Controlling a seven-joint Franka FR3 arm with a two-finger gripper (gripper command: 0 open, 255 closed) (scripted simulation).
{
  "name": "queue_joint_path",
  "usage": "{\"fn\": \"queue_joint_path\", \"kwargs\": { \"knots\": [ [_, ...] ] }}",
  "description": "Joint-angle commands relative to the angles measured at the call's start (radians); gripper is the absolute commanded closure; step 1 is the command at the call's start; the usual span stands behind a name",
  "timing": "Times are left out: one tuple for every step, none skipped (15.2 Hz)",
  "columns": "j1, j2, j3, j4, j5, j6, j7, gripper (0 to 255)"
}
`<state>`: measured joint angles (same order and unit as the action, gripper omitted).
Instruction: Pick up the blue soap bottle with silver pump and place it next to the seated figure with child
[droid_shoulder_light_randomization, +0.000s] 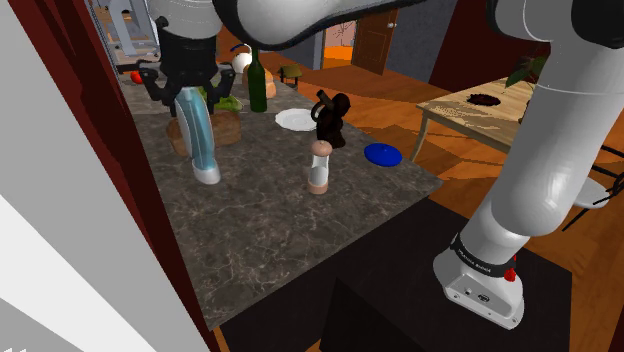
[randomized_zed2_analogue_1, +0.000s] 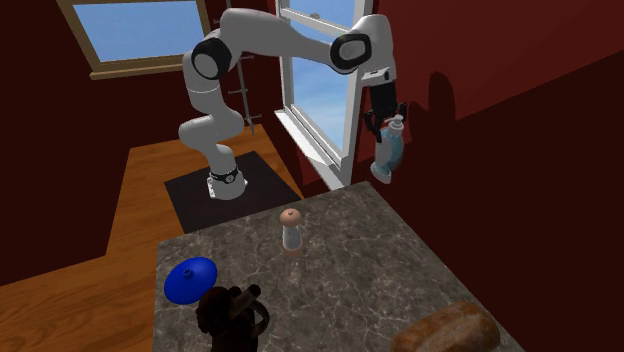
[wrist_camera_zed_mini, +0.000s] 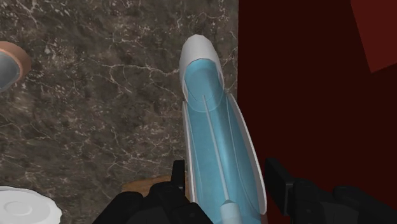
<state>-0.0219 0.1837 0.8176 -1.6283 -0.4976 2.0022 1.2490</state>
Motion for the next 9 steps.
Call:
{"fn": "queue_joint_path", "kwargs": {
  "knots": [
    [0.004,0.003,0.002,0.03,0.002,-0.027,-0.009,255],
    [0.006,0.004,0.002,0.044,0.003,-0.04,-0.013,255],
    [0.008,0.006,0.003,0.059,0.004,-0.053,-0.017,255],
    [0.01,0.007,0.004,0.074,0.004,-0.066,-0.021,255],
    [0.013,0.009,0.005,0.089,0.004,-0.079,-0.025,255],
    [0.016,0.012,0.005,0.105,0.004,-0.093,-0.029,255],
    [0.019,0.015,0.006,0.121,0.003,-0.107,-0.032,255],
    [0.022,0.018,0.007,0.137,0.002,-0.121,-0.036,255],
    [0.026,0.021,0.007,0.154,0.001,-0.135,-0.039,255]
  ]
}}
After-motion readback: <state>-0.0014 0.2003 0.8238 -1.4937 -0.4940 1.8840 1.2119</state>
